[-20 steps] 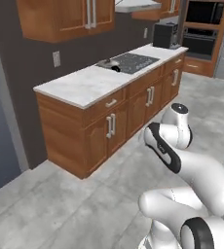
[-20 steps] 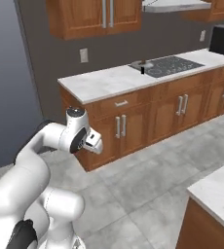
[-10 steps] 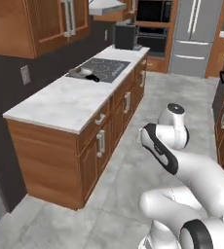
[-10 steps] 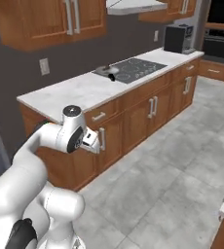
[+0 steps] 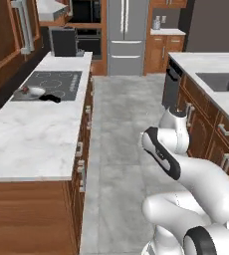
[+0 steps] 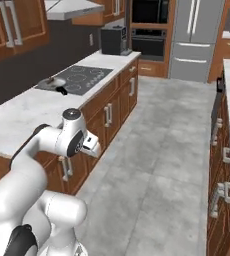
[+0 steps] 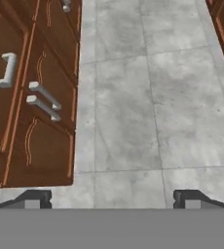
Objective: Take the chicken drumsticks from the pan and place one on each plate on the dining counter.
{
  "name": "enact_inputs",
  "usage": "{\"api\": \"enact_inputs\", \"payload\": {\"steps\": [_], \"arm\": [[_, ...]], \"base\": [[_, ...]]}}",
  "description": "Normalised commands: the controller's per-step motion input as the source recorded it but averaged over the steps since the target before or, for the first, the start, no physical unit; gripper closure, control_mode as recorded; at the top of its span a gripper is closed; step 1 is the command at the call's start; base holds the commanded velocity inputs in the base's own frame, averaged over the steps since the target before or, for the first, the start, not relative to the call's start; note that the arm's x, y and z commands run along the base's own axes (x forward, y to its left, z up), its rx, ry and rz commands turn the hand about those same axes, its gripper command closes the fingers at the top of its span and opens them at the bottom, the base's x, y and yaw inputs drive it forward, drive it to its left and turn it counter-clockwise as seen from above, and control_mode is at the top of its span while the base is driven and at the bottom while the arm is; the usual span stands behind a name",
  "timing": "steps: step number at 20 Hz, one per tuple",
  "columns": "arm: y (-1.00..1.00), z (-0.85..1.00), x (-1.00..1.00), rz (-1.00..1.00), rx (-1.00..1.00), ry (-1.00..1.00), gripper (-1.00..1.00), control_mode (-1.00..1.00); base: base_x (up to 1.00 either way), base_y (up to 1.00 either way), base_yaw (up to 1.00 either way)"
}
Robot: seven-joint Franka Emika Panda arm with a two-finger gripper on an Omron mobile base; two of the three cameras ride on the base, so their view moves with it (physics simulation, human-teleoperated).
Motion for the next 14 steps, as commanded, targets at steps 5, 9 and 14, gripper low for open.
{"api": "enact_inputs", "payload": {"steps": [5,9,14], "arm": [[0.0,0.0,0.0,0.0,0.0,0.0,-1.0,1.0],[0.0,0.0,0.0,0.0,0.0,0.0,-1.0,1.0],[0.0,0.0,0.0,0.0,0.0,0.0,-1.0,1.0]], "base": [[0.93,0.37,-0.49],[1.0,0.18,-0.18],[1.0,0.07,-0.02]]}}
